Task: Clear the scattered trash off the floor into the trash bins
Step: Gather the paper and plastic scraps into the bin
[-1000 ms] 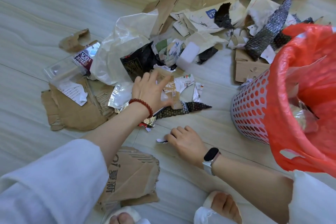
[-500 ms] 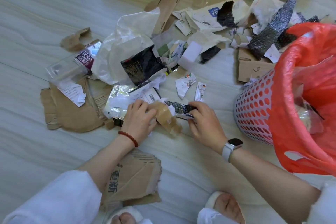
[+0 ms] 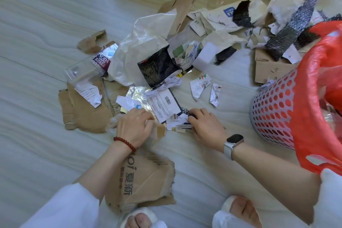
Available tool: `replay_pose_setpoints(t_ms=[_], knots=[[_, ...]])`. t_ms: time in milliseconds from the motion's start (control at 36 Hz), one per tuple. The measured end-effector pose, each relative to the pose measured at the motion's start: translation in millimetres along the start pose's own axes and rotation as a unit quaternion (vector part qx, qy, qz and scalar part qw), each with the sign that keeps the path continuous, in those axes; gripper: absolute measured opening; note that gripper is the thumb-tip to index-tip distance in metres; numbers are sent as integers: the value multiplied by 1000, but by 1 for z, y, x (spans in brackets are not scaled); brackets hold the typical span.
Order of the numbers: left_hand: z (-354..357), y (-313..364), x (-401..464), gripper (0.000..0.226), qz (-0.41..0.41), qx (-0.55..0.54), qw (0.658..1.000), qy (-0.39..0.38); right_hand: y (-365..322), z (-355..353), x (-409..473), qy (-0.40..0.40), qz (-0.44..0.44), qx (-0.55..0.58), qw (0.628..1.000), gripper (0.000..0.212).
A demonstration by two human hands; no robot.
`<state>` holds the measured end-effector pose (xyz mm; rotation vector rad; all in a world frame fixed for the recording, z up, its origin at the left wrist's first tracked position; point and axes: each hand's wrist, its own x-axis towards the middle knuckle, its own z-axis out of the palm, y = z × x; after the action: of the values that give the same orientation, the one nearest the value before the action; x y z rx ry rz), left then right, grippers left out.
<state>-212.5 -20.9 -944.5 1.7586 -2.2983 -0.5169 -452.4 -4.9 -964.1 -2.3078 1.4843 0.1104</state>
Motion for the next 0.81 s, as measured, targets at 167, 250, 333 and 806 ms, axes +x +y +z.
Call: replay_pose_setpoints(t_ms=[167, 250, 333, 806], knots=[[7, 3, -1, 56, -12, 56, 998, -25, -5, 0, -8, -5, 63, 12, 998, 23], [10, 1, -5, 42, 8, 62, 997, -40, -3, -8, -11, -42, 108, 56, 992, 24], [13, 1, -7, 30, 26, 64, 997, -29, 0, -13, -17, -49, 151, 140, 977, 38], [16, 2, 10, 72, -54, 149, 976, -148, -5, -23, -27, -144, 67, 23, 987, 47]])
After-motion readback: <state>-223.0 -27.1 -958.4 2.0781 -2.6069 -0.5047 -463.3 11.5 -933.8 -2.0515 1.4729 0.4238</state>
